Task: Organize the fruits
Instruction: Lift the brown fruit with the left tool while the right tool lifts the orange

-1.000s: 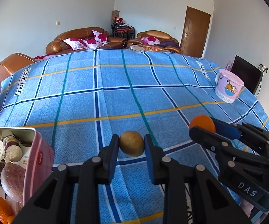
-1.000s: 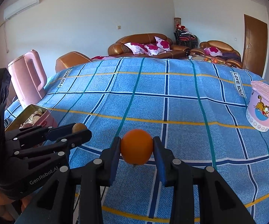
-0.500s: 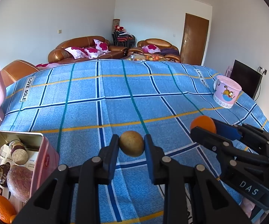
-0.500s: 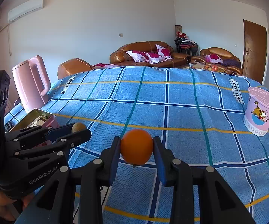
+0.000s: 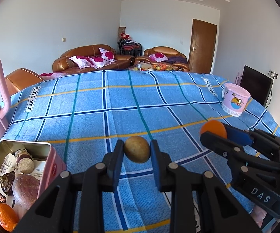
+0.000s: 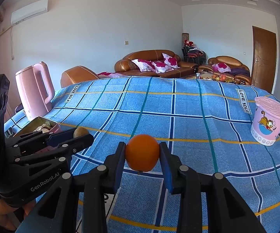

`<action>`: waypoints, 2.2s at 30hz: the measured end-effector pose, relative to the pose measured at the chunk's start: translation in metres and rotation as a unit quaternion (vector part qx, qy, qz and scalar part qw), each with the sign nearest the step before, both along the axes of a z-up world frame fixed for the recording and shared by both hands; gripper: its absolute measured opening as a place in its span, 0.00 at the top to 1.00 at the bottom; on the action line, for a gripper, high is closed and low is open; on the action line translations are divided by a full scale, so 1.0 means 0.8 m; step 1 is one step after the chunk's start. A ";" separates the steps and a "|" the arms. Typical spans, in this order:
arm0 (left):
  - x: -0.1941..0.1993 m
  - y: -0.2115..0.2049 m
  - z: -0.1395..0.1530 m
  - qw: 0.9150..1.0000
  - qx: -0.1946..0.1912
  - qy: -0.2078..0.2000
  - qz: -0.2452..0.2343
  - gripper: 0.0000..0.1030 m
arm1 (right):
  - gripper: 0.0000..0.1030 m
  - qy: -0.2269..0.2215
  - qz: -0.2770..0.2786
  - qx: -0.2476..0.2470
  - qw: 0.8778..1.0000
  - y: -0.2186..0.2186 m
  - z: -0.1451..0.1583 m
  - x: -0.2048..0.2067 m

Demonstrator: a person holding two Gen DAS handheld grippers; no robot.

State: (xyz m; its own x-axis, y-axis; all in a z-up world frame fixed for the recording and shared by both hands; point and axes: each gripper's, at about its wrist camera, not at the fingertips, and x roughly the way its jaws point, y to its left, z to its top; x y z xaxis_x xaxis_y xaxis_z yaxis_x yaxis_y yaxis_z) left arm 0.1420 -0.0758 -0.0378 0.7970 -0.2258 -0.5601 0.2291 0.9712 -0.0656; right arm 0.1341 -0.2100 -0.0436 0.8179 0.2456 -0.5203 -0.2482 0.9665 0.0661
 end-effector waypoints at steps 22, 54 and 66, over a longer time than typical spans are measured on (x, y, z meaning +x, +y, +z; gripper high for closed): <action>-0.017 0.002 0.010 0.999 0.002 -0.044 0.009 0.72 | 0.64 -0.044 -0.002 0.002 0.999 -0.001 0.010 -0.018; -0.044 0.002 0.022 0.994 0.009 -0.104 0.024 0.72 | 0.64 -0.106 -0.007 0.001 0.994 -0.003 0.019 -0.046; -0.056 0.006 0.025 0.992 0.008 -0.122 0.034 0.72 | 0.64 -0.131 -0.009 -0.004 0.991 0.000 0.023 -0.061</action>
State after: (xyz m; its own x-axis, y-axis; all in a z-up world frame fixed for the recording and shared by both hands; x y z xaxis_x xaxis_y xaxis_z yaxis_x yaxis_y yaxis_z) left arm 0.0973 -0.0709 -0.0175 0.9228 -0.1591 -0.3510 0.1694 0.9855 -0.0012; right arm 0.0856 -0.2100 -0.0250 0.9294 0.2267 -0.2913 -0.2389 0.9710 -0.0066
